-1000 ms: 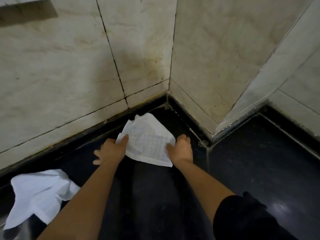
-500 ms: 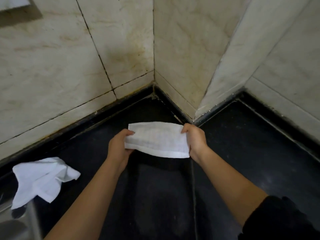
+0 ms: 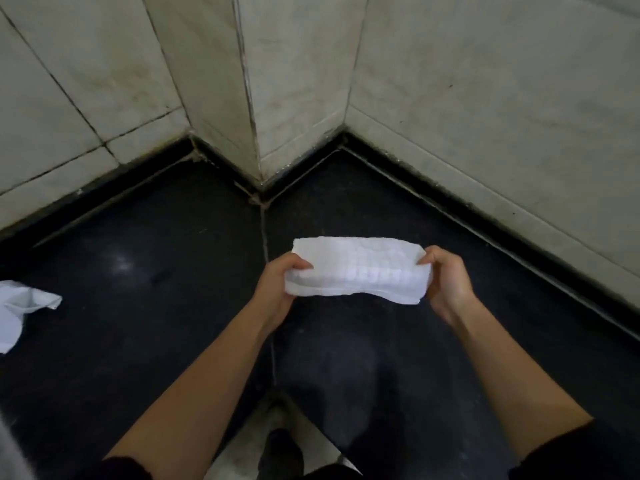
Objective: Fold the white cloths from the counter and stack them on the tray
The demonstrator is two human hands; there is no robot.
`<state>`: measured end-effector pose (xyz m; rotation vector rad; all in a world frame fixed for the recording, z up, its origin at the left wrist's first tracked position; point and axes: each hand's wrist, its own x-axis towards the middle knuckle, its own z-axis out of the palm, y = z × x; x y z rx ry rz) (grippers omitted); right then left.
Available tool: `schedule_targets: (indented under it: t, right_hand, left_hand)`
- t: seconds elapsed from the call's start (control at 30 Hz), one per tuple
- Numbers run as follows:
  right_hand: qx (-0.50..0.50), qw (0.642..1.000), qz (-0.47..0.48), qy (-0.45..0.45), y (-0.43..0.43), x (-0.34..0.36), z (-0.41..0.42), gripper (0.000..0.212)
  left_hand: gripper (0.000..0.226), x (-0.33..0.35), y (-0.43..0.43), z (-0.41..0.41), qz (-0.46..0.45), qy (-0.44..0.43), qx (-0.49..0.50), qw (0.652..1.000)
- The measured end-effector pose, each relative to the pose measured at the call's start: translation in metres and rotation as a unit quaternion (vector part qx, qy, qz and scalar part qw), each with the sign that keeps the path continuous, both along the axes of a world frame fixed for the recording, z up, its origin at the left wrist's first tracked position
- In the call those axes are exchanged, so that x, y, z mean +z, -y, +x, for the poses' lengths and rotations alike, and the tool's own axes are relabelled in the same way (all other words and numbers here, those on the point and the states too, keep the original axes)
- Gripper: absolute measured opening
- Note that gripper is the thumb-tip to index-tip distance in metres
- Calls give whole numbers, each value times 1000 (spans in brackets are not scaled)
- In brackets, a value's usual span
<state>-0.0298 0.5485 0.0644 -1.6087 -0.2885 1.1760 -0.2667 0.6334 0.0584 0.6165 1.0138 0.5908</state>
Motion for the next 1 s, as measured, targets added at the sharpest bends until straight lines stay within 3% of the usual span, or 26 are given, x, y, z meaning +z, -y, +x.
schedule_targets:
  t: [0.07, 0.2, 0.37, 0.47, 0.53, 0.57, 0.67, 0.73, 0.9, 1.0]
  right_hand:
    - [-4, 999, -46, 2, 38, -17, 14, 9]
    - [20, 977, -197, 82, 101, -51, 18, 17]
    - [82, 972, -214, 55, 148, -67, 14, 53]
    - [120, 971, -194, 65, 159, -64, 18, 61]
    - [142, 972, -173, 70, 162, -59, 21, 53]
    - [151, 971, -170, 71, 163, -57, 23, 45]
    - [191, 963, -187, 39, 174, -56, 33, 22]
    - [207, 958, -198, -17, 181, -56, 38, 18]
    - [157, 959, -194, -134, 178, -57, 52, 42]
    - [149, 967, -162, -129, 166, -55, 56, 38]
  left_hand:
    - [34, -18, 34, 12, -21, -29, -49, 998]
    - [25, -59, 88, 12, -67, -192, -137, 970]
    - [31, -68, 121, 9, -42, -261, -155, 952]
    - [56, -64, 129, 12, 15, -249, -133, 959]
    - [69, -58, 131, 12, 42, -224, -129, 965]
    - [66, -55, 133, 12, 46, -222, -135, 965]
    - [30, -52, 135, 6, -8, -224, -166, 960]
    - [20, -51, 135, -1, -66, -211, -197, 955]
    - [46, -46, 120, -9, -142, -154, -227, 951]
    - [42, -39, 109, -4, -124, -141, -259, 947]
